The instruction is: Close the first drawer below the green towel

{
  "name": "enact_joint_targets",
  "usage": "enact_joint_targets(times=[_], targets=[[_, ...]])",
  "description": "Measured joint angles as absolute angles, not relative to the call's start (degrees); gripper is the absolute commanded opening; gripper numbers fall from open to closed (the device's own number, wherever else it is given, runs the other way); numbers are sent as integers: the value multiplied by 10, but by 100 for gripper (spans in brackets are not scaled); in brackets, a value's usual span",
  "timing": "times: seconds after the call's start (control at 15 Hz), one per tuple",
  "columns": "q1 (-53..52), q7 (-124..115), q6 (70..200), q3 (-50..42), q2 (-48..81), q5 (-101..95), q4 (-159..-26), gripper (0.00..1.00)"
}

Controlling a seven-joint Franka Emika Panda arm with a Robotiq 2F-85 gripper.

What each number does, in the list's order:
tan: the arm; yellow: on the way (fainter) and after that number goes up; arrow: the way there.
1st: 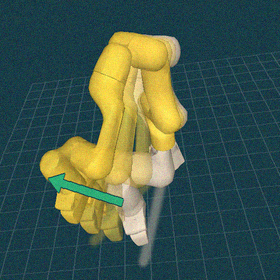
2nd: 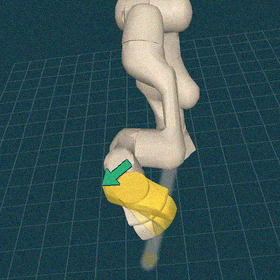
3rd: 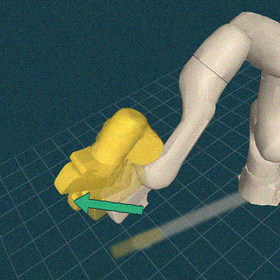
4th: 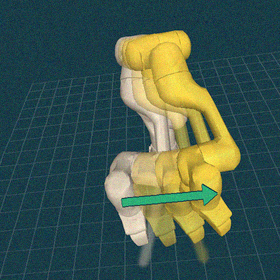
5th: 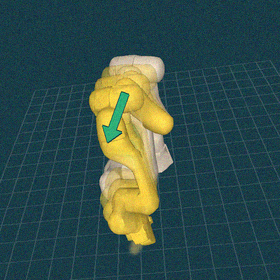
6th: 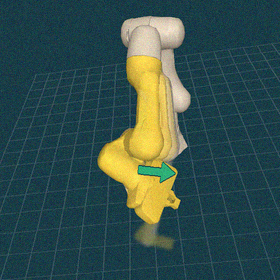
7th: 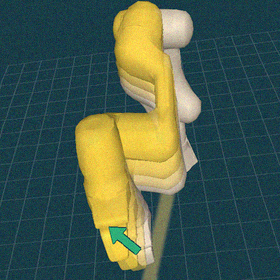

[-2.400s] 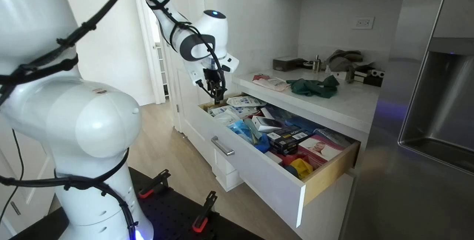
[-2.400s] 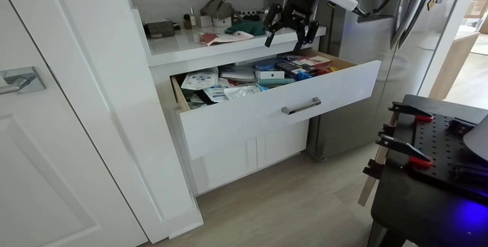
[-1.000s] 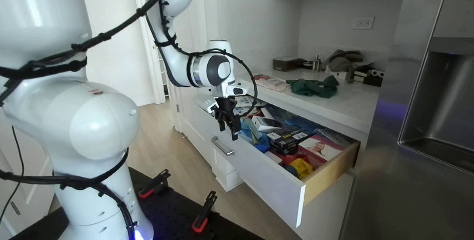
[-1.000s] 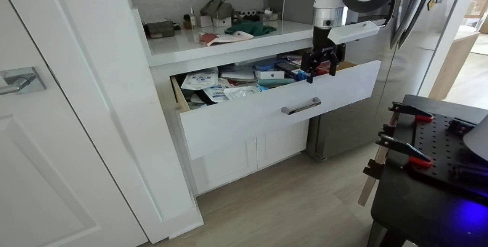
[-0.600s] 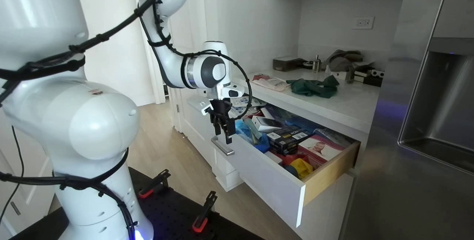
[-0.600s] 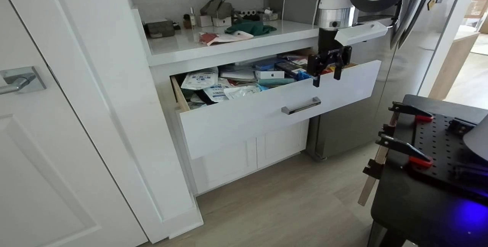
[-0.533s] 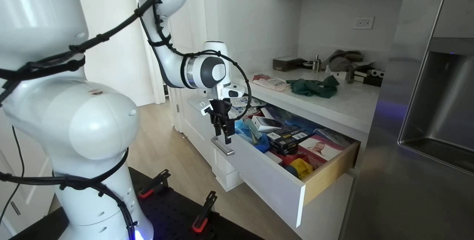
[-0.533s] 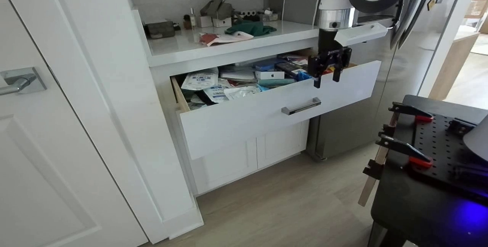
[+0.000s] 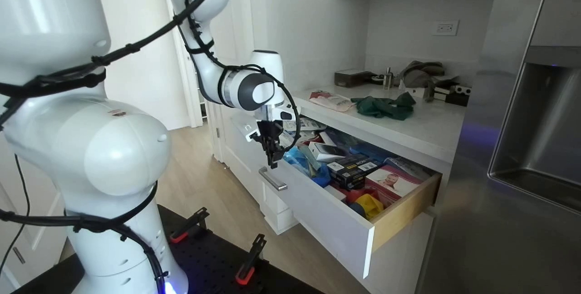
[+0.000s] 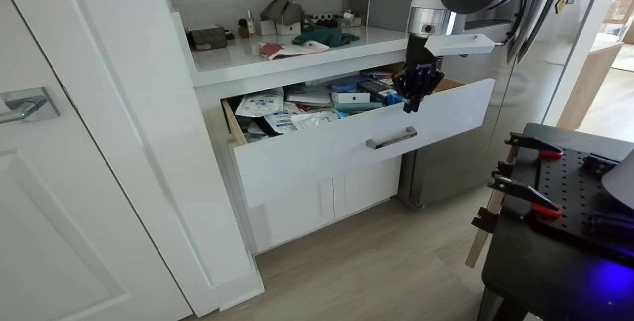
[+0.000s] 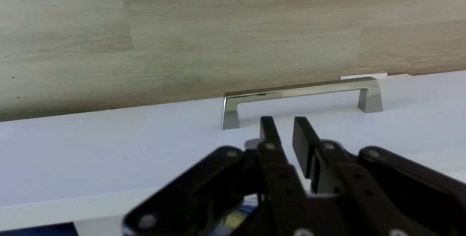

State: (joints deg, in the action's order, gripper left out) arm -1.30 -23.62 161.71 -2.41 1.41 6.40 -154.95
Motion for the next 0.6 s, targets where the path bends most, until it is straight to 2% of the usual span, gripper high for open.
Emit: enact_joint_targets(times=[0.6], targets=[[-13,-224,1657,-20,73,89,-1514,2]])
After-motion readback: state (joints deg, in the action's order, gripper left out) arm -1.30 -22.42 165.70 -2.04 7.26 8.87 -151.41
